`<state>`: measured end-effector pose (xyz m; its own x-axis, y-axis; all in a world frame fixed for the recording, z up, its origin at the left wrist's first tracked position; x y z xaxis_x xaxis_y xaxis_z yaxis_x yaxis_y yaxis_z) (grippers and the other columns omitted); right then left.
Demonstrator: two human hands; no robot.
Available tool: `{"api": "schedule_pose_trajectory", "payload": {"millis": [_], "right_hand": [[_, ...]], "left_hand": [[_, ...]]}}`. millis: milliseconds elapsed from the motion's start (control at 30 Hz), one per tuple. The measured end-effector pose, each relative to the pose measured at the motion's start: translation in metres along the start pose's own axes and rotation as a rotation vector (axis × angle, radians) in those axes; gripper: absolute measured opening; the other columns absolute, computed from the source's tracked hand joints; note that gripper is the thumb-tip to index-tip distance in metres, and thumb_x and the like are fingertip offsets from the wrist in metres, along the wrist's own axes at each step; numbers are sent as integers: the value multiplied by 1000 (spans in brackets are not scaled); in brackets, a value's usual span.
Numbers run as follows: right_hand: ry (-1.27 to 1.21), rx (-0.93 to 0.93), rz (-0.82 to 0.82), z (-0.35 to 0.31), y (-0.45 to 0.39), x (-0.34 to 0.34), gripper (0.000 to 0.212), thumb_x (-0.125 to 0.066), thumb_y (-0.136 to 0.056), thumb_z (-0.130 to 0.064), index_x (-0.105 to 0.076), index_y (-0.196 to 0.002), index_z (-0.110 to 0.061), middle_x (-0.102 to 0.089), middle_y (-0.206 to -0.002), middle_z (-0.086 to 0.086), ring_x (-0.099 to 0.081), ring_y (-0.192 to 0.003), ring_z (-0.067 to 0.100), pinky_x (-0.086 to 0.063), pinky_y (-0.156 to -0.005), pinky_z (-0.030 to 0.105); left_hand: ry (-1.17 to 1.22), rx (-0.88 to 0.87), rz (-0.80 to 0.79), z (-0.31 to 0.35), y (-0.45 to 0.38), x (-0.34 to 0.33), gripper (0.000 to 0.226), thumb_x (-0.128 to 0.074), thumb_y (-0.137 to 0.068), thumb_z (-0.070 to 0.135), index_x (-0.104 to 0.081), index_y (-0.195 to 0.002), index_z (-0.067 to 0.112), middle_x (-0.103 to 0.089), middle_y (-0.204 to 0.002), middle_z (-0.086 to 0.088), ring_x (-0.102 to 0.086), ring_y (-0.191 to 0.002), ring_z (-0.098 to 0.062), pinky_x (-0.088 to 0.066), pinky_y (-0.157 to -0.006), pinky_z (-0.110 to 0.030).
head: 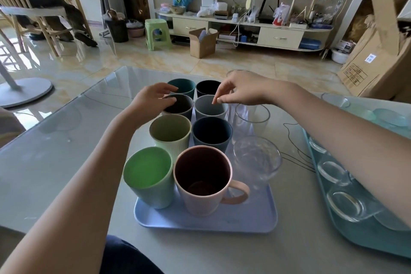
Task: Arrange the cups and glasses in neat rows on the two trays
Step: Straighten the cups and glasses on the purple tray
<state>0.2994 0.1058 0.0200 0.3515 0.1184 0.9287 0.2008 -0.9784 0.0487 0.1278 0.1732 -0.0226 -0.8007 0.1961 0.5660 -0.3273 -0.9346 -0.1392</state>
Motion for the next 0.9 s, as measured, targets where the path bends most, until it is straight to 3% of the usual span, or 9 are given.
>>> {"api": "schedule_pose_trajectory", "payload": {"millis": [133, 200, 267, 367, 467, 600, 767, 833, 900], "right_hand": [[-156, 12, 251, 2, 36, 11, 20, -58, -91, -24, -72, -105, -21, -62, -124, -3, -52, -114, 7, -35, -88, 19], [-191, 0, 263, 2, 54, 7, 20, -58, -91, -29, -70, -106, -23, -62, -125, -5, -51, -115, 5, -33, -96, 23], [-128, -11, 266, 3, 68, 1, 23, -58, -89, -38, -68, -107, -29, -60, -125, -9, -51, -118, 10, -38, -102, 35], [41, -60, 215, 3, 83, -12, 36, -60, -84, -48, -58, -119, -38, -46, -139, -13, -39, -129, 14, -33, -105, 41], [23, -49, 225, 1, 88, -15, 42, -63, -84, -41, -52, -125, -39, -40, -145, -10, -33, -133, 15, -30, -106, 39], [11, -36, 248, -1, 87, -12, 37, -61, -88, -28, -55, -123, -35, -44, -143, -7, -34, -132, 16, -30, -106, 37], [-4, -23, 262, 1, 84, -15, 34, -59, -89, -30, -56, -123, -33, -45, -141, -8, -33, -133, 16, -28, -105, 35], [-55, -25, 275, 4, 85, -16, 34, -59, -89, -32, -56, -123, -34, -44, -142, -7, -35, -133, 16, -29, -106, 34], [-88, -13, 400, 2, 95, -10, 32, -59, -89, -32, -58, -121, -33, -48, -140, -6, -41, -130, 17, -32, -105, 36]], "left_hand": [[104, 166, 16, -19, 19, 11, 38, -59, -90, 17, -51, -128, 17, -54, -130, -9, -54, -108, -19, -46, -87, -31], [141, 251, -12, -27, 32, 11, 48, -62, -88, 18, -45, -133, 13, -56, -125, -12, -56, -103, -22, -51, -79, -30], [127, 314, -24, -32, 45, 11, 55, -65, -86, 21, -40, -134, 11, -58, -111, -10, -57, -98, -23, -53, -76, -32], [-67, 376, -52, -37, 60, 11, 59, -67, -84, 28, -38, -133, 11, -54, -108, -10, -54, -93, -24, -53, -70, -34], [-227, 397, -119, -36, 68, 4, 42, -59, -86, 20, -47, -125, 8, -55, -104, -12, -55, -77, -21, -47, -51, -27], [-306, 350, -107, -32, 66, 6, 41, -48, -82, 6, -55, -123, 8, -60, -104, -16, -58, -68, -22, -46, -45, -24], [-365, 319, -88, -28, 66, 8, 37, -46, -83, 5, -57, -118, 6, -59, -86, -11, -58, -64, -21, -48, -47, -24], [-371, 309, -110, -28, 66, 5, 36, -46, -83, 8, -58, -117, 6, -61, -95, -12, -59, -71, -22, -47, -51, -24], [-371, 306, -120, -28, 68, 2, 34, -46, -88, 15, -58, -118, 6, -62, -102, -13, -61, -84, -26, -49, -62, -27]]}}
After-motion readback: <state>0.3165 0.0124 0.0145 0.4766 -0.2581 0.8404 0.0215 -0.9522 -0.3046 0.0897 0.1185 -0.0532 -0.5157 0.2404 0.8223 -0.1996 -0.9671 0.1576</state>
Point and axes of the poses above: each hand's wrist, its own y-axis away from the middle knuckle, its own x-axis out of the back of the hand, z = x × y, the point moved 9 cm from there along -y, towards the middle knuckle
